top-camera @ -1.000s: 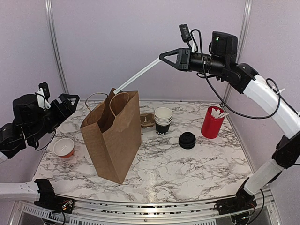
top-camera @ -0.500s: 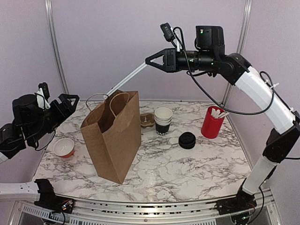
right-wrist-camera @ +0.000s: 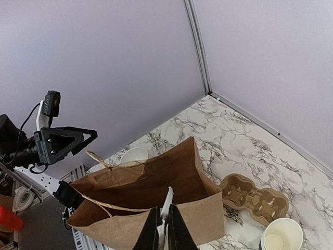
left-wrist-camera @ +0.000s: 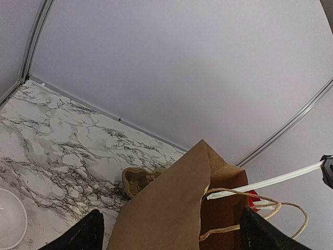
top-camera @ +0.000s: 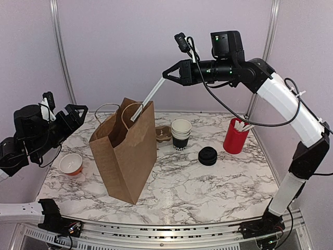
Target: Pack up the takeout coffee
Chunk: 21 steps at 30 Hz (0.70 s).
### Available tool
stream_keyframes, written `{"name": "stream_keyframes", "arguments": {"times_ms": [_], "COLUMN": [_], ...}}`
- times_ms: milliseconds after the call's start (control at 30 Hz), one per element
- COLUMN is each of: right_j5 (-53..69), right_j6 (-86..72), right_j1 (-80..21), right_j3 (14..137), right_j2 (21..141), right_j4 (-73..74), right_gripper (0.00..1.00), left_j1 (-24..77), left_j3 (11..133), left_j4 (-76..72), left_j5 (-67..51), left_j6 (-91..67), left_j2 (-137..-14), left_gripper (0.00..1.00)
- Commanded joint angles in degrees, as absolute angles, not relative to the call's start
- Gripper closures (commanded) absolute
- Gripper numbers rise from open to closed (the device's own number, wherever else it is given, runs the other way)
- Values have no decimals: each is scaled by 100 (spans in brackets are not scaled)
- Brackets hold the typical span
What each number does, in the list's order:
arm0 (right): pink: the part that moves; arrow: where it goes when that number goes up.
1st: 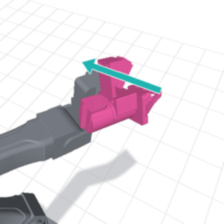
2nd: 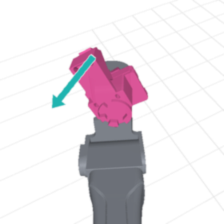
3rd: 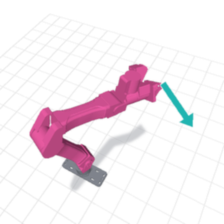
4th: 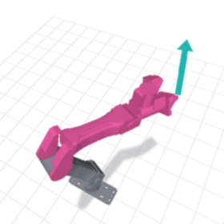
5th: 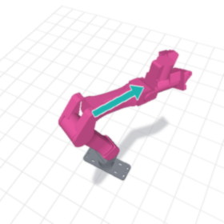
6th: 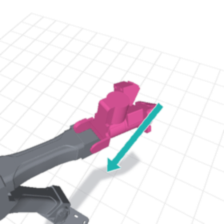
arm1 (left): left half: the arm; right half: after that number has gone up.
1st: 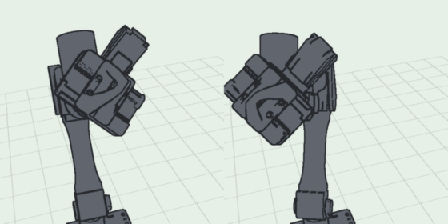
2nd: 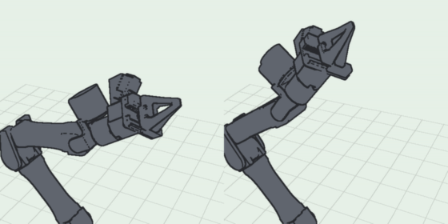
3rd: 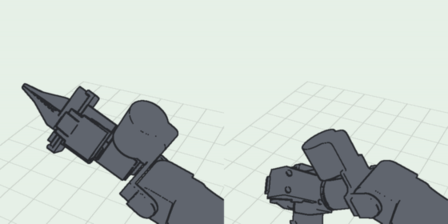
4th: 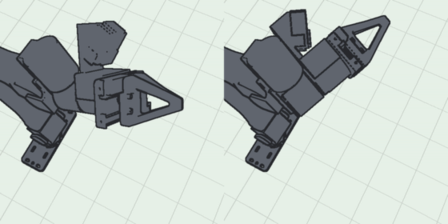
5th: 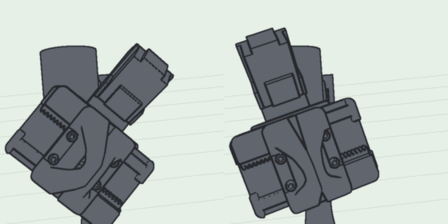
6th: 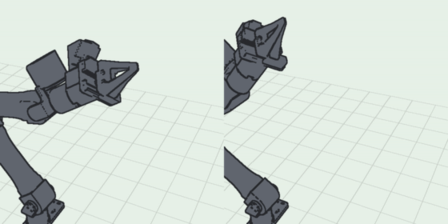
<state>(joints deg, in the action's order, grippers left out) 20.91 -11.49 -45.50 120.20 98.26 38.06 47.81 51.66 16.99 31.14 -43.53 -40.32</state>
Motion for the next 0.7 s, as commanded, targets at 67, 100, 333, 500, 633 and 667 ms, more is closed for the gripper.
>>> {"name": "stream_keyframes", "arguments": {"times_ms": [67,100,333,500,633,667], "right_j5": [2275,2276,2095,1956,1853,1802], "right_j6": [-1060,-1045,-986,-975,-963,-962], "right_j1": [-4653,-4688,-4770,-4772,-4771,-4772], "right_j3": [12350,12369,12423,12341,12293,12260], "right_j2": [9874,9905,9894,9803,9746,9721], "right_j4": [4026,4040,4043,3990,3967,3946], "right_gripper": [90,88,65,54,36,32], "left_j1": [4799,4799,4799,4799,4799,4799], "left_j3": [5176,5177,5177,5168,5177,5177], "left_j4": [1637,1635,1635,1639,1634,1635], "left_j5": [3129,3129,3144,3146,3138,3145], "left_j6": [-4359,-4362,-4351,-4359,-4359,-4362], "left_j2": [-4057,-4060,-4023,-4040,-4049,-4044], "left_gripper": [9,9,9,9,9,9]}}
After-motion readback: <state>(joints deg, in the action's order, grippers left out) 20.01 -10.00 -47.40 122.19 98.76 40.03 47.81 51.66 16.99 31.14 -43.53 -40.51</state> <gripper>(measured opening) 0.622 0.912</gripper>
